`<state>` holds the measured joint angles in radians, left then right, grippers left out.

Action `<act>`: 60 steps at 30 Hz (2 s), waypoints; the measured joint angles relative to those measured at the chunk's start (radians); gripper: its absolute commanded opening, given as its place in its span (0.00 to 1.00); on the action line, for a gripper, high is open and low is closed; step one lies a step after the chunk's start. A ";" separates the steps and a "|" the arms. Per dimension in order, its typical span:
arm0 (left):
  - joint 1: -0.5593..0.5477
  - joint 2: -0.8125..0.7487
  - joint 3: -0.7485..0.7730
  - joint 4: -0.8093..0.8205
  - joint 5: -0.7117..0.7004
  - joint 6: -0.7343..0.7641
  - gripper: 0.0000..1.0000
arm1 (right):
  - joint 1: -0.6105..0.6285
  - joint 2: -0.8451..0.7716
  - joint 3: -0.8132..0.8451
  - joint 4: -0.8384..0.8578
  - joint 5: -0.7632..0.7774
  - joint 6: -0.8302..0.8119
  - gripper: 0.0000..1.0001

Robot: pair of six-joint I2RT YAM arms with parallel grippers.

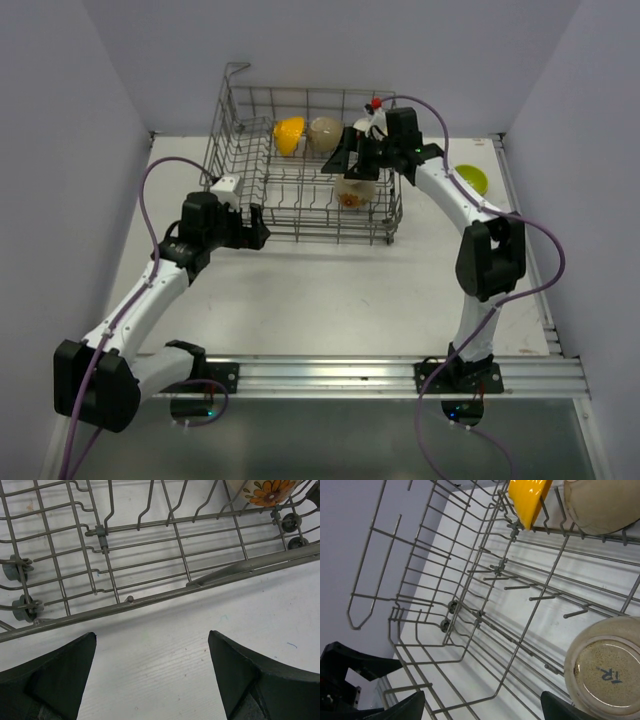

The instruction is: Unload the bowls from the dish rack

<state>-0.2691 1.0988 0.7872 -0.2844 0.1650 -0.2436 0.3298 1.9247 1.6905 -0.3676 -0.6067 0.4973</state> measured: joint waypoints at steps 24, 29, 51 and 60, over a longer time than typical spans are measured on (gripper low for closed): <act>0.004 -0.053 0.173 -0.030 -0.226 -0.004 1.00 | -0.005 -0.033 0.047 -0.329 0.463 0.019 0.99; 0.053 0.035 0.279 -0.049 -0.292 -0.005 0.94 | -0.005 -0.034 0.016 -0.325 0.460 0.039 0.99; 0.235 0.259 0.377 0.003 -0.192 0.030 0.00 | -0.005 -0.034 -0.031 -0.307 0.422 0.041 0.99; 0.251 0.221 0.323 0.050 -0.115 0.043 0.00 | -0.008 -0.055 -0.025 -0.349 0.452 0.042 0.99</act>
<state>-0.0185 1.3201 1.1099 -0.2348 0.0502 -0.2008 0.3222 1.8702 1.6657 -0.7162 -0.1543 0.5388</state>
